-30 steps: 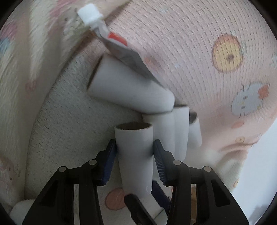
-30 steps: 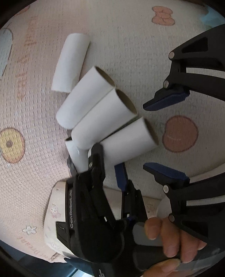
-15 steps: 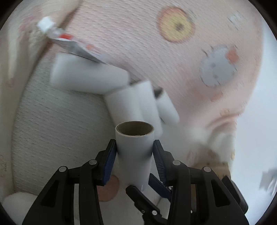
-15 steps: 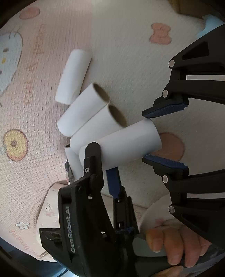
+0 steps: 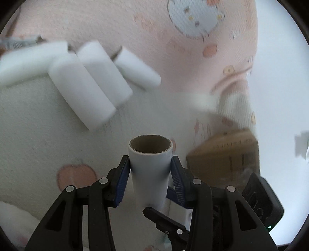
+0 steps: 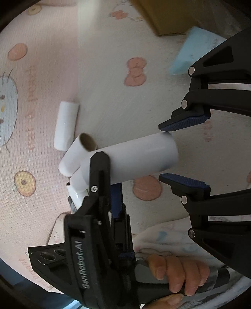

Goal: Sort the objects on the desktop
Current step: 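Lift the fourth tube upright with both grippers off the bed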

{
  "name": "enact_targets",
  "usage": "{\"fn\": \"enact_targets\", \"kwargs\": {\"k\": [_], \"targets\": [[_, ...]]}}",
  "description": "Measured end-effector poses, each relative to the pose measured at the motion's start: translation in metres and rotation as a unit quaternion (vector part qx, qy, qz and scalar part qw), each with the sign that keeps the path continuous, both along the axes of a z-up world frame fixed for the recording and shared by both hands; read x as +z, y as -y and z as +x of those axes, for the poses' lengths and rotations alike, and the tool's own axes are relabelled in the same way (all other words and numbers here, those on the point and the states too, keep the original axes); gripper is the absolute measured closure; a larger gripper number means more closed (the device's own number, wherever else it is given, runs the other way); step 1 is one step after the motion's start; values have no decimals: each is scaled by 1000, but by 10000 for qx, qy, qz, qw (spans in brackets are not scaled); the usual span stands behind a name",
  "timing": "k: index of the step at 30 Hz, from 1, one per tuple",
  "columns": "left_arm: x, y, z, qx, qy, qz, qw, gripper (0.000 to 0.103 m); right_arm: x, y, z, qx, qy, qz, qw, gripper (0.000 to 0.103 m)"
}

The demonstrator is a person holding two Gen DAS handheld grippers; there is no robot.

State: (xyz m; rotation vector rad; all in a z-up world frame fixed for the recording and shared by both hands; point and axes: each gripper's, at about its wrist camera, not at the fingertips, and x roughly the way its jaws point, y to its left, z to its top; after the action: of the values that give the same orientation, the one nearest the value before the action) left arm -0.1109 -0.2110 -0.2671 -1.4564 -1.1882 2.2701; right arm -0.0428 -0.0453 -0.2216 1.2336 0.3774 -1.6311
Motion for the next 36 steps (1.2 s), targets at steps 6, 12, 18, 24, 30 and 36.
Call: {"fn": "enact_targets", "kwargs": {"k": [6,12,18,24,30,36], "targets": [[-13,-21,-1,-447,355,-44,9984,56,-5,-13,10,-1,-60,207,9998,60],[-20,-22,-6,-450,467,12,9979,56,-5,-24,-3,-142,50,186,9997,60],[-31,-18,-13,-282,616,142,9976,56,-7,-22,-9,-89,44,219,9997,60],[-35,-22,-16,-321,753,161,9965,56,-24,-12,-22,-102,218,479,9986,60],[-38,-17,-16,-114,823,218,9963,56,-37,-12,-26,-194,411,575,9973,60],[-43,-17,-16,-29,805,393,9960,56,-38,-10,-23,-123,320,530,9980,60]]}}
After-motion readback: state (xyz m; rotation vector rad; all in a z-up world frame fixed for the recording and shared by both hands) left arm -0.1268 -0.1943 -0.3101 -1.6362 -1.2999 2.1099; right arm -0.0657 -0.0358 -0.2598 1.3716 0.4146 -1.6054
